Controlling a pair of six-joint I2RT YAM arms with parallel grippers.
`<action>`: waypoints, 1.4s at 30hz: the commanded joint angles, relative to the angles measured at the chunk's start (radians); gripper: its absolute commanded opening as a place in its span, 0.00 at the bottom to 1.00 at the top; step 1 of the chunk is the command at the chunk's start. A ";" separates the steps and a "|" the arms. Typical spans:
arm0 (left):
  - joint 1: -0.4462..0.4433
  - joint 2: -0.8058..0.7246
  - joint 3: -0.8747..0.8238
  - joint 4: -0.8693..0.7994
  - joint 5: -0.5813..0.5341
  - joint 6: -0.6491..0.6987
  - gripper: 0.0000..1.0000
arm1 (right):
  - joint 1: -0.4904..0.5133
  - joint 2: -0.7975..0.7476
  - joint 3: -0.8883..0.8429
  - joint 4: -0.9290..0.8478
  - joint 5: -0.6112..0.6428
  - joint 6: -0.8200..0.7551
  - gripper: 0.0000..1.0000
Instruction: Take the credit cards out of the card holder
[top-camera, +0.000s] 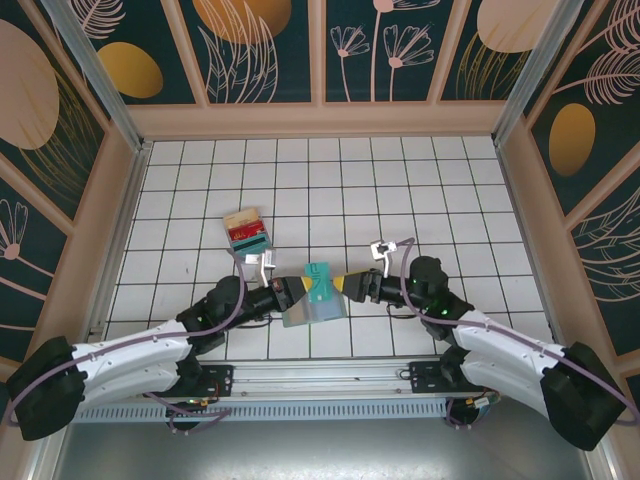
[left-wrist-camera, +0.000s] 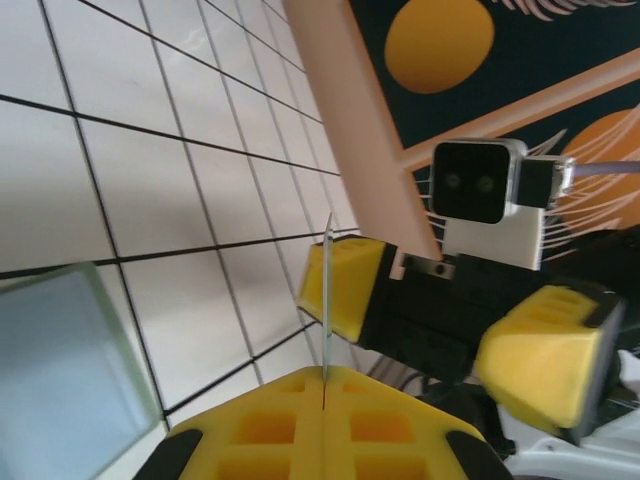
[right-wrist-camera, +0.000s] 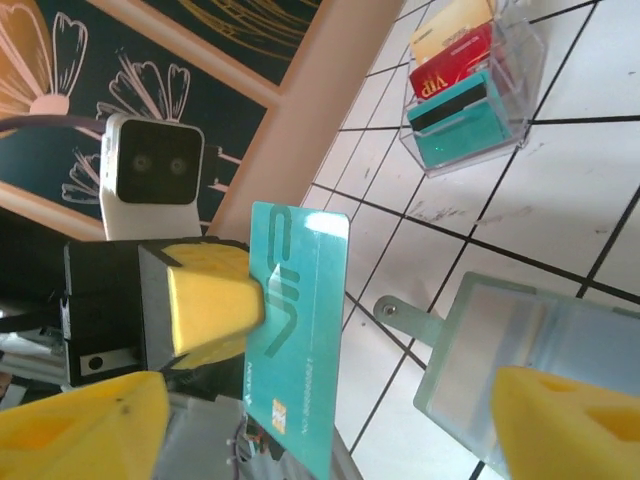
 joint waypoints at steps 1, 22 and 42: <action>-0.003 -0.043 0.086 -0.243 -0.092 0.084 0.00 | -0.001 -0.044 0.047 -0.119 0.074 -0.096 0.93; 0.047 0.177 0.625 -1.058 -0.605 0.644 0.00 | 0.030 -0.291 -0.147 0.021 0.286 -0.200 0.99; 0.253 0.468 0.764 -1.034 -0.519 1.373 0.00 | 0.089 -0.303 -0.141 0.018 0.248 -0.226 0.99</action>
